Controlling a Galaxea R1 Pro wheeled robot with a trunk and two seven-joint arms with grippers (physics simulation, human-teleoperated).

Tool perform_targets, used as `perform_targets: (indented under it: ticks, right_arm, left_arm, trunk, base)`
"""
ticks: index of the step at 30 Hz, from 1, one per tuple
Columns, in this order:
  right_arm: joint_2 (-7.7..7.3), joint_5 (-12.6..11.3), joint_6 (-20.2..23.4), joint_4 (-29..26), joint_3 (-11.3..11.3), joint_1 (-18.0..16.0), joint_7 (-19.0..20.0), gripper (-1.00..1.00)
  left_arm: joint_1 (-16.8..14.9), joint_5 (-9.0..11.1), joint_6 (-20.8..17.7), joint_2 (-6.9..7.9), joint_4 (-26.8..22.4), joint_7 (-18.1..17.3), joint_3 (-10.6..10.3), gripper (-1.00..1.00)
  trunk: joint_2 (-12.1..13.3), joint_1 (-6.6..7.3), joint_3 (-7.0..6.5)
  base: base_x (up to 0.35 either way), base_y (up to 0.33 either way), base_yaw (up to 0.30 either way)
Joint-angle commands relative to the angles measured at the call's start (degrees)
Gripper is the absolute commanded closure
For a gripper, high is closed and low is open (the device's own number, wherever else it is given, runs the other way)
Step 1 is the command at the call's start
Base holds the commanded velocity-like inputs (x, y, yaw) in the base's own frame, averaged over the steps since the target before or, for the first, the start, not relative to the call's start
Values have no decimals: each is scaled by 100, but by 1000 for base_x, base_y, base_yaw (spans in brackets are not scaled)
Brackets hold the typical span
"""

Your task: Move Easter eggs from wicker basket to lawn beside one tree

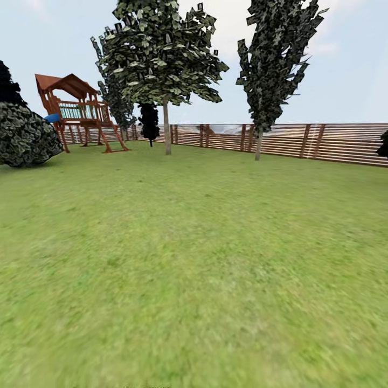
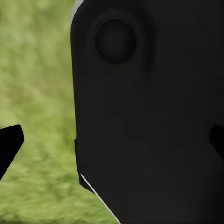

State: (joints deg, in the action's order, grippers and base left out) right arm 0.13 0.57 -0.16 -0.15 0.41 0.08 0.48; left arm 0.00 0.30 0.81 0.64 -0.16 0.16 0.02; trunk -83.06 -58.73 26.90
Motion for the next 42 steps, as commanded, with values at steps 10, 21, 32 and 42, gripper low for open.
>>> perform_targets:
  ticks: [10, 21, 32, 42]
  right_arm:
    - [28, 23, -15, -33, 9, -4, 9, -100]
    - [60, 31, -19, -140, 26, -5, 14, -100]
    - [63, 31, -19, -147, 308, -8, 9, -100]
    - [59, 23, -17, -145, 384, -7, 5, -100]
  left_arm:
    - [0, -3, 33, 6, -2, 2, -4, -100]
    - [0, 4, 33, 5, -2, 2, 2, -100]
    - [0, 4, 34, 6, -2, 2, 0, -100]
    - [0, 5, 34, 6, -2, 2, 0, -100]
  trunk:
    - [-2, 0, 3]
    - [-2, 0, 21]
    - [-2, 0, 51]
    - [-2, 0, 81]
  base:
    - [0, 0, 252]
    - [0, 0, 251]
    - [0, 0, 248]
    - [0, 0, 244]
